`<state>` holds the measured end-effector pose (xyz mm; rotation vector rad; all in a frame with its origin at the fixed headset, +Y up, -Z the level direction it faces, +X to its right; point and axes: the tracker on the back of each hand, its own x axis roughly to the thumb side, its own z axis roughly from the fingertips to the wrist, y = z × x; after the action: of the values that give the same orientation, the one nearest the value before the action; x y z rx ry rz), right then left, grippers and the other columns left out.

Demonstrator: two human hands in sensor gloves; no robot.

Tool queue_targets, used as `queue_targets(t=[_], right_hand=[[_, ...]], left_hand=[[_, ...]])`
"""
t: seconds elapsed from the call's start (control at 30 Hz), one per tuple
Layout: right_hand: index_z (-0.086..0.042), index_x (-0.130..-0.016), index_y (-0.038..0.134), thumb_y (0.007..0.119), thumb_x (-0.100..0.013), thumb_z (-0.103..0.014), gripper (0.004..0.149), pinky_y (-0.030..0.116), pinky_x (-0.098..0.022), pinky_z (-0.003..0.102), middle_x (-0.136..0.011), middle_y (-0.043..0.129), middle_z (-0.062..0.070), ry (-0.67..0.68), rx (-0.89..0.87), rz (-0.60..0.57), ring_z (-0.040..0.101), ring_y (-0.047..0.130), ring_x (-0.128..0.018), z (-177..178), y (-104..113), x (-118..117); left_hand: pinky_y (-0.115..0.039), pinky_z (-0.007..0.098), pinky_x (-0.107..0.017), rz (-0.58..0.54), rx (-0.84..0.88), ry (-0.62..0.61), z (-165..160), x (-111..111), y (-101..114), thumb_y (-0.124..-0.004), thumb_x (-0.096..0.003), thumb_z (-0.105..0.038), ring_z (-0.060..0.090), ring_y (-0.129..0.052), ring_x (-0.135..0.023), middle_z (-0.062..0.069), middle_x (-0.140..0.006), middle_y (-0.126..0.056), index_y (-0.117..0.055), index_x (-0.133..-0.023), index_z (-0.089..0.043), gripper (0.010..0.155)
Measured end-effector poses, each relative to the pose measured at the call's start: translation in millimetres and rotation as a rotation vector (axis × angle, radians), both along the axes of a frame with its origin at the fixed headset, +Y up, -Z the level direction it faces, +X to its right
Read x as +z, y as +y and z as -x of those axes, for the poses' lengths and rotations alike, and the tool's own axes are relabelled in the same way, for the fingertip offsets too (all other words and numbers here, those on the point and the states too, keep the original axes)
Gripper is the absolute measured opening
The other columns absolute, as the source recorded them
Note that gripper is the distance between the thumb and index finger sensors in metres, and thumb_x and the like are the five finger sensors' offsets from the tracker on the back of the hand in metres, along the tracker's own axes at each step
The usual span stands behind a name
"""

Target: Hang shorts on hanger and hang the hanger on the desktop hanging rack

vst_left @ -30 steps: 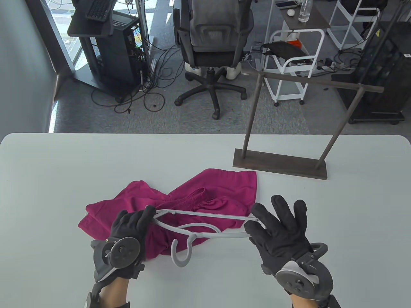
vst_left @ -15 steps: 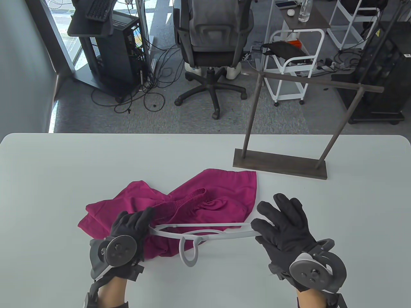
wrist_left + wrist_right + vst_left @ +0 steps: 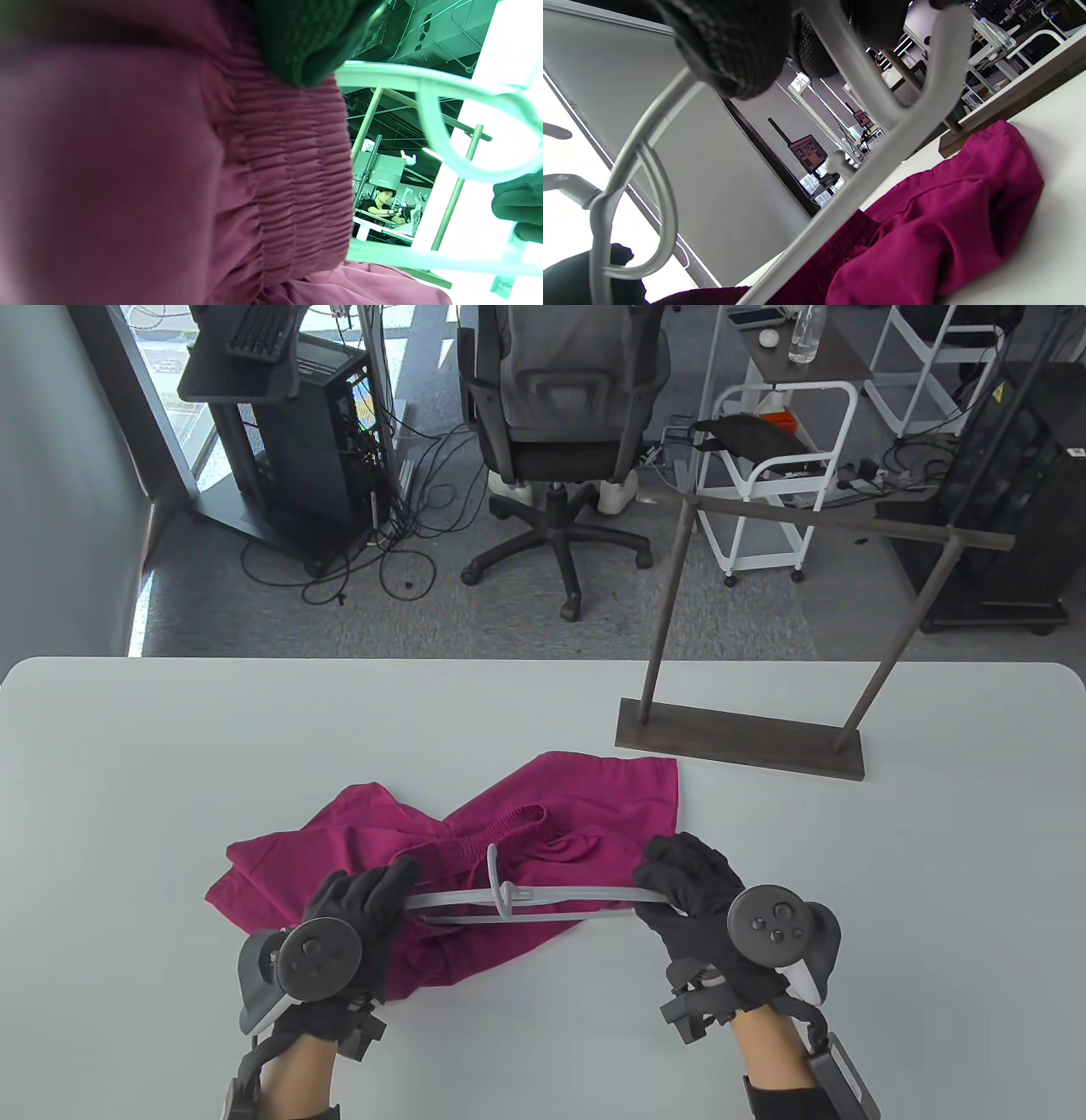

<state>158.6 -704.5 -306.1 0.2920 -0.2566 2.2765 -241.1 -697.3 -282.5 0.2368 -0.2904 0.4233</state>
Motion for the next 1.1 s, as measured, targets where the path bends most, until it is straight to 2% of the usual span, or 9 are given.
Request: queue_targets(t=[0.5,0.7,0.83,0.97,1.1], right_hand=[[-0.036,-0.085,0.078,0.089,-0.039,-0.036,0.047,0.048,-0.077,0.063,-0.107,0.068,-0.001,0.063,-0.081,0.202,0.035,0.061,-0.101,44.4,-31.0,-16.0],[-0.034,-0.087,0.077,0.088,-0.04,-0.036,0.048,0.049,-0.076,0.063,-0.107,0.068,0.0,0.056,-0.057,0.194,0.036,0.061,-0.101,44.0,-33.3,-16.8],[-0.033,-0.093,0.072,0.087,-0.041,-0.039,0.054,0.05,-0.075,0.064,-0.107,0.067,0.002,0.049,0.023,0.139,0.038,0.061,-0.1,43.1,-24.7,-14.3],[-0.029,-0.101,0.064,0.084,-0.043,-0.044,0.063,0.048,-0.074,0.067,-0.109,0.064,0.007,0.033,0.025,0.081,0.042,0.058,-0.1,35.1,-10.0,-8.9],[-0.025,-0.103,0.063,0.082,-0.044,-0.045,0.064,0.049,-0.071,0.07,-0.108,0.065,0.011,-0.019,0.063,-0.042,0.045,0.059,-0.098,25.0,18.6,0.4]], left_hand=[[-0.059,0.053,-0.074,-0.028,0.018,-0.014,-5.5,-2.9,-1.4,-0.086,-0.04,-0.023,0.027,-0.09,-0.085,0.0,-0.097,-0.08,-0.062,-0.101,-0.034,0.066],[-0.063,0.053,-0.072,-0.02,0.021,-0.011,-6.6,-5.2,-4.1,-0.086,-0.0391,-0.024,0.026,-0.095,-0.078,-0.001,-0.091,-0.086,-0.067,-0.099,-0.033,0.063],[-0.065,0.055,-0.07,-0.023,0.03,-0.007,-5.5,-4.6,-4.1,-0.086,-0.0392,-0.024,0.027,-0.095,-0.076,-0.001,-0.091,-0.086,-0.071,-0.097,-0.032,0.06],[-0.066,0.055,-0.069,-0.072,0.049,0.027,0.6,-1.5,0.4,-0.086,-0.0393,-0.024,0.027,-0.096,-0.075,0.0,-0.091,-0.086,-0.073,-0.096,-0.031,0.059],[-0.066,0.055,-0.069,-0.107,0.088,0.063,6.8,0.4,3.2,-0.086,-0.0394,-0.024,0.027,-0.096,-0.074,0.001,-0.091,-0.086,-0.073,-0.096,-0.03,0.058]])
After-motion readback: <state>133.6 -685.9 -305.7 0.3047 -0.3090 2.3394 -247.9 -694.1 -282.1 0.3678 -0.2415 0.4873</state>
